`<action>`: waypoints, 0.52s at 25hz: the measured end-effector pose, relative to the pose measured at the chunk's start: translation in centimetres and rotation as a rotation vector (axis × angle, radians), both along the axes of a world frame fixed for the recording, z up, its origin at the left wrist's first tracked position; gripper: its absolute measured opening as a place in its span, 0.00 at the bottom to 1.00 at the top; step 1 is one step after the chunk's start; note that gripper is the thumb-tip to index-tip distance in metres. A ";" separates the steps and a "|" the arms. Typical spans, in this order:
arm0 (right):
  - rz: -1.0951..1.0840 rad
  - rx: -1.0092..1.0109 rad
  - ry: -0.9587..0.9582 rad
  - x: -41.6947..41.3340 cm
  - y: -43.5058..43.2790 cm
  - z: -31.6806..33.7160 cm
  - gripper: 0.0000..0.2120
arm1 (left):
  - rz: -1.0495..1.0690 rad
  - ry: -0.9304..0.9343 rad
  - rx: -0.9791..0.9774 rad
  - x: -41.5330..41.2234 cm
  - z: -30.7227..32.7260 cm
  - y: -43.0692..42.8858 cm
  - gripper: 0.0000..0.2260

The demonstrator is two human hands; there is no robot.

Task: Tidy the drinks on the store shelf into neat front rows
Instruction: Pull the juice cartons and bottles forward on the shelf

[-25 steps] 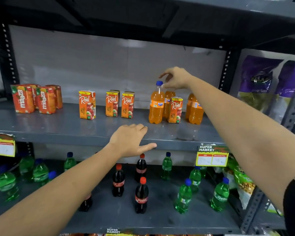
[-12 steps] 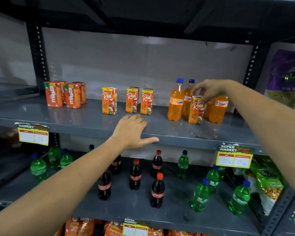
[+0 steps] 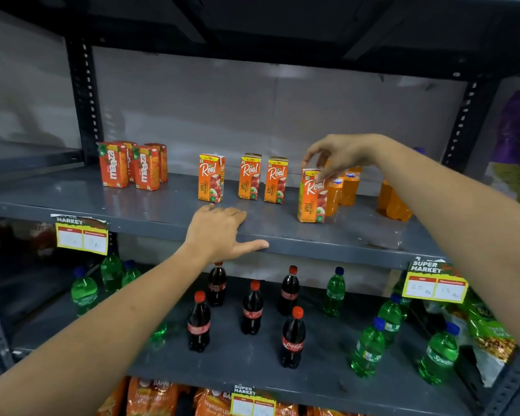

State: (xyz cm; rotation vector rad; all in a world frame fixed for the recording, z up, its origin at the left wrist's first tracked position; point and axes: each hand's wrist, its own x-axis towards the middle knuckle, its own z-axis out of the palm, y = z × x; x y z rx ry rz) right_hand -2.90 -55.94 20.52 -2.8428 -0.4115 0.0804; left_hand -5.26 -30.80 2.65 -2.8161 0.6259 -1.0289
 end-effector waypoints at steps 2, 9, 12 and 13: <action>0.015 0.060 -0.042 1.3 2.2 -0.4 0.18 | -0.017 -0.006 -0.019 0.0 -0.2 0.4 0.50; -0.040 0.068 -0.216 4.6 5.9 -2.2 0.20 | -0.028 -0.016 -0.061 0.2 -0.7 0.4 0.50; -0.056 0.057 -0.231 5.5 6.4 -3.0 0.20 | -0.026 -0.011 -0.059 0.3 -0.7 0.4 0.50; -0.057 0.043 -0.241 5.6 6.5 -3.1 0.20 | -0.030 -0.001 -0.059 0.3 -0.7 0.4 0.50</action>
